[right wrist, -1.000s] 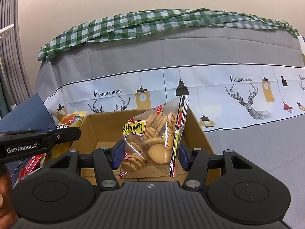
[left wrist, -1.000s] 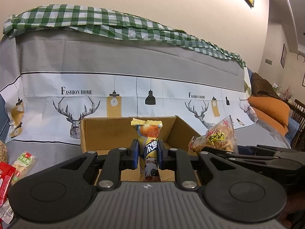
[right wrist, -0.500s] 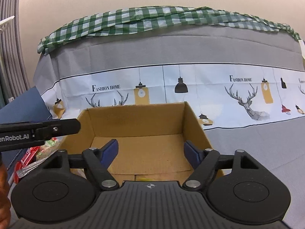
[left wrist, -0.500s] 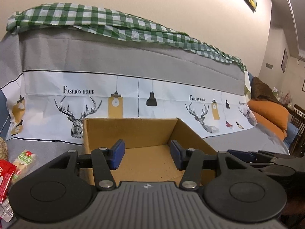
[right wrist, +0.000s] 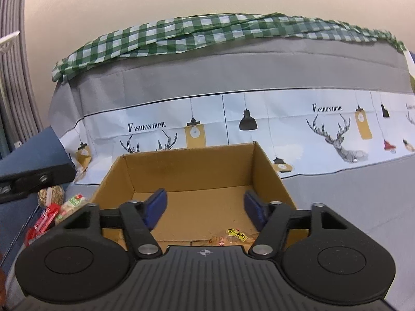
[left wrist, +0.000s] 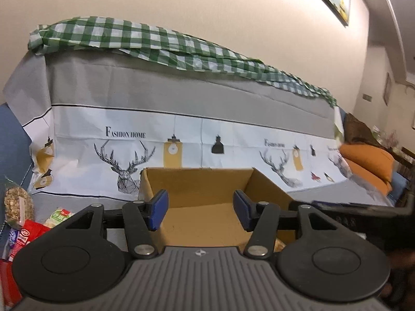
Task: Organize snacks
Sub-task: 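Open both tools to drop the bar and cracker bag into the box, then move both tools back to the snack pile, then grasp the red spicy strip pack with left tool while right tool grasps the small red candy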
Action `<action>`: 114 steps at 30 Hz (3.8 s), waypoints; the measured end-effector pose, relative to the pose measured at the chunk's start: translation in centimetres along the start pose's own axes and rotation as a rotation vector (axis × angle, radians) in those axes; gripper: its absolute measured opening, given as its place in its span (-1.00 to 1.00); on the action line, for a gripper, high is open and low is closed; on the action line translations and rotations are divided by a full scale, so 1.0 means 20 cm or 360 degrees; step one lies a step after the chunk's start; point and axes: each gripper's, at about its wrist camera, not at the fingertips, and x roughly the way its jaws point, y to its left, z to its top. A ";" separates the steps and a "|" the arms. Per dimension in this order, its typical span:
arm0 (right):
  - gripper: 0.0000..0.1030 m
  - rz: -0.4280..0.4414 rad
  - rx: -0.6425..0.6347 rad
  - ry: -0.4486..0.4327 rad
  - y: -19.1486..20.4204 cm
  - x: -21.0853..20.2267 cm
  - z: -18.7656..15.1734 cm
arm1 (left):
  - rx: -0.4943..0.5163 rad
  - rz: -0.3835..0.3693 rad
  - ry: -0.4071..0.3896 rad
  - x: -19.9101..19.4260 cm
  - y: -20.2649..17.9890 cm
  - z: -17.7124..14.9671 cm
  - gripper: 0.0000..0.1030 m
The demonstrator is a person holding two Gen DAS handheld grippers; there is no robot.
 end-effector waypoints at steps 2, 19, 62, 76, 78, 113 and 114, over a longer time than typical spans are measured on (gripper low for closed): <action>-0.01 0.0011 0.0051 0.0002 0.00 0.00 0.00 | 0.0020 -0.0059 0.0049 -0.04 0.04 0.02 -0.04; -0.04 0.0299 0.0028 0.0030 0.38 -0.02 -0.01 | -0.0057 0.0326 0.0319 -0.12 0.54 -0.11 -0.07; -0.26 0.0602 -0.0382 0.0535 1.40 0.68 -0.53 | -0.0217 0.0757 0.0607 0.21 1.02 -0.17 -0.03; -0.46 0.0534 -0.0490 0.0601 1.36 0.69 -0.56 | 0.0084 0.0882 0.0804 0.39 0.98 -0.29 0.05; -0.46 0.0542 -0.0506 0.0614 1.36 0.67 -0.57 | 0.0098 0.0888 0.0809 0.37 0.98 -0.29 -0.06; -0.46 0.0610 -0.0515 0.0678 1.19 0.18 -0.75 | -0.0338 0.0194 0.0911 0.07 0.67 -0.30 0.23; -0.46 0.0608 -0.0524 0.0682 1.19 0.18 -0.75 | -0.0280 0.0179 0.0947 0.09 0.64 -0.31 0.25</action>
